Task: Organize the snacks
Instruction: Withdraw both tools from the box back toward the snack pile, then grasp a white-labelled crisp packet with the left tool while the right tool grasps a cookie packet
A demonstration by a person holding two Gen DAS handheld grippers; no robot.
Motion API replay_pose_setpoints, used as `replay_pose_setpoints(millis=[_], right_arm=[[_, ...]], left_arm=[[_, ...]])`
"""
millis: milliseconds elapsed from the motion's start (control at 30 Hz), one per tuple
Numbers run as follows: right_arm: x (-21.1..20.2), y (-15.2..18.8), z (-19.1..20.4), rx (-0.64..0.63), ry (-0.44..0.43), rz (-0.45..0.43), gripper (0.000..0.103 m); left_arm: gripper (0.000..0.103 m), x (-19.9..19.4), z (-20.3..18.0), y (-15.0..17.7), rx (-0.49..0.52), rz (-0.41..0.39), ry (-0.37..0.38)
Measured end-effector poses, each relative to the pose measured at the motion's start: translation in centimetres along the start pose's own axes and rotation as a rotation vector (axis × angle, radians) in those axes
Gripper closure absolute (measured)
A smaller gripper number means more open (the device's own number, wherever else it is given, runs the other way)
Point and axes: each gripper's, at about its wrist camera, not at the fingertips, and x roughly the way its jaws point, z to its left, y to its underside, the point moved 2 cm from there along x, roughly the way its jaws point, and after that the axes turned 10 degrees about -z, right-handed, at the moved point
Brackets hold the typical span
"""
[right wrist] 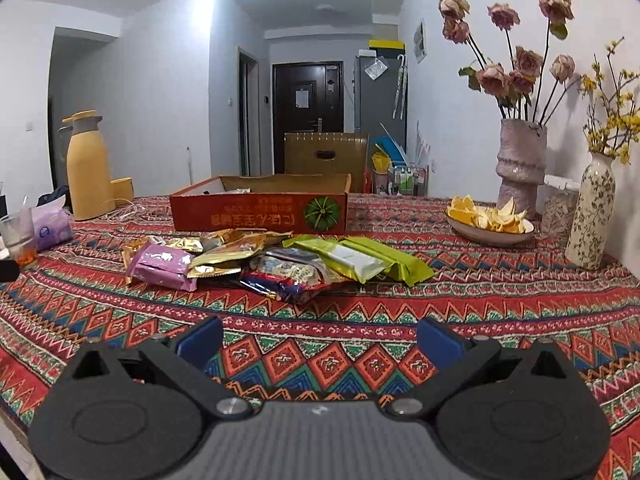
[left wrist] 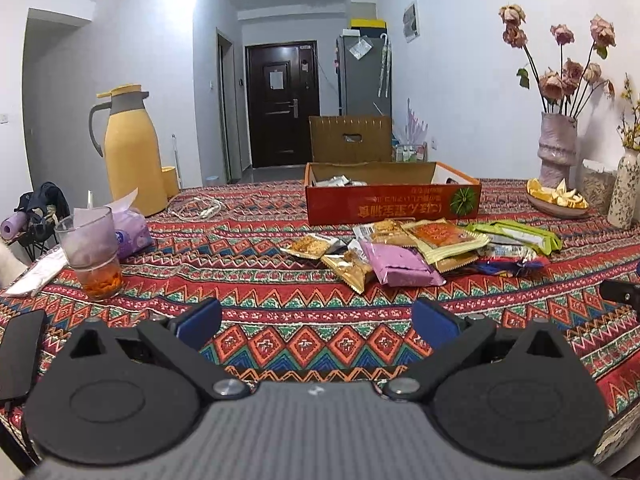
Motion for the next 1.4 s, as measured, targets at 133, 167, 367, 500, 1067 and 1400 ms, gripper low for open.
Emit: replay_pose_setpoints(millis=[133,167,367,500,1067,1400], right_arm=[[1.0,0.3,0.1,-0.001,-0.001,0.026,0.000],[1.3,0.4,0.2,-0.001,-0.002,0.032,0.000],[3.2,-0.1,0.3,-0.004,-0.010,0.041,0.000],[4.6,-0.9,0.3,-0.002,-0.020,0.036,0.000],[8.6,-3.3,2.9,-0.046,-0.053,0.039,0.000],[15.5,-7.6,8.6,-0.079,-0.242,0.043,0.001]], left_arm=[[0.000,1.2,0.2,0.3,0.000,0.024,0.007],[0.000,1.7,0.2,0.4,0.002,0.030,0.009],[0.000,5.3,0.3,-0.3,0.039,0.031,-0.009],[0.000,9.2,0.5,-0.4,0.066,0.073,-0.041],[0.037,19.6,-3.3,1.1,0.404,0.085,0.303],[0.061,22.0,-0.6,1.2,0.195,0.175,0.355]])
